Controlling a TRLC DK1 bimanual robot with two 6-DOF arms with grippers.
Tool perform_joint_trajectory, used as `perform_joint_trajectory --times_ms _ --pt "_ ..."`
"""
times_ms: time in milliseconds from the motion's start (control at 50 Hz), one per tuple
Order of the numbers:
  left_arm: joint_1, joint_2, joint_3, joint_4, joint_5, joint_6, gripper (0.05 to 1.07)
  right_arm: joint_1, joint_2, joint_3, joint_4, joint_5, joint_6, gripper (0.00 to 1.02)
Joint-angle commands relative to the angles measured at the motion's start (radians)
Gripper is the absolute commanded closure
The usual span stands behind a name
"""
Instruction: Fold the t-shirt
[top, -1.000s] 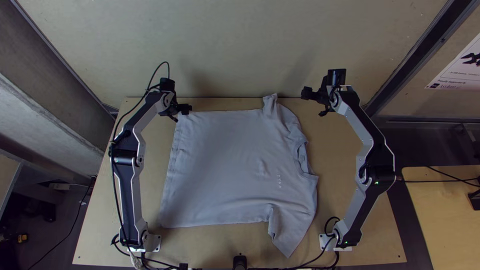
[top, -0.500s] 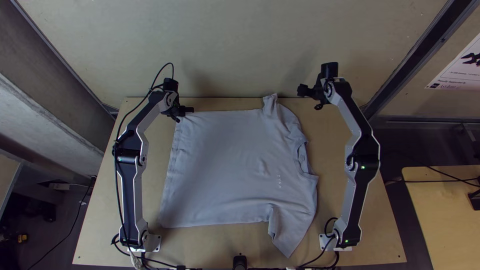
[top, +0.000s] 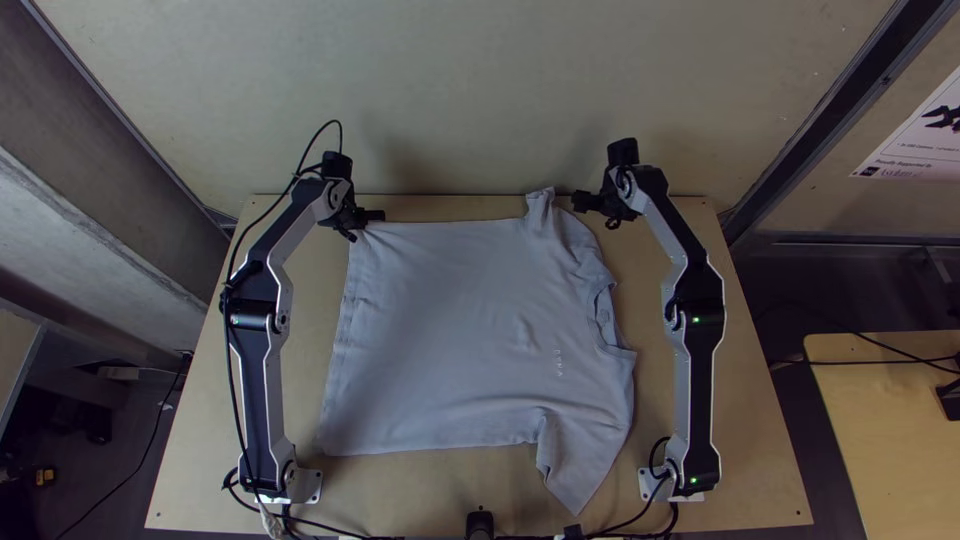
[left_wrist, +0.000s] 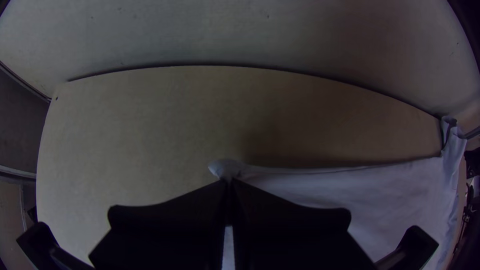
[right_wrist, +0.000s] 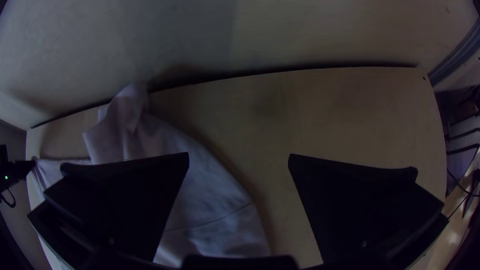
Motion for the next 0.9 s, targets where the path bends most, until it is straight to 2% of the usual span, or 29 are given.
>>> perform_joint_trajectory --times_ms 0,340,480,500,540,560,760,880 --pt "0.01 -0.05 0.006 -0.019 -0.009 -0.017 1.05 0.024 0.049 0.028 -0.007 -0.009 -0.019 0.19" --pt "0.015 -0.069 0.006 -0.022 -0.004 -0.006 1.05 0.061 0.121 0.043 -0.007 0.005 -0.018 0.21" --pt "0.015 -0.07 0.007 -0.022 -0.003 0.001 1.05 0.073 0.147 0.048 -0.007 0.017 -0.045 0.5" --pt "0.015 -0.07 0.007 -0.022 -0.003 0.001 1.05 0.078 0.149 0.048 -0.007 0.025 -0.048 0.61" --pt "0.015 -0.07 0.007 -0.024 -0.003 0.001 1.05 0.084 0.152 0.054 0.003 0.047 -0.076 0.91" --pt "0.015 -0.072 0.007 -0.024 -0.003 0.003 1.05 0.085 0.158 0.06 0.007 0.048 -0.09 1.01" --pt "0.015 -0.072 0.007 -0.027 0.0 0.001 1.05 0.102 0.144 0.062 0.001 0.094 -0.088 1.0" --pt "0.015 -0.076 0.013 -0.024 0.0 0.001 1.05 0.095 0.106 0.059 -0.004 0.1 -0.079 1.0"
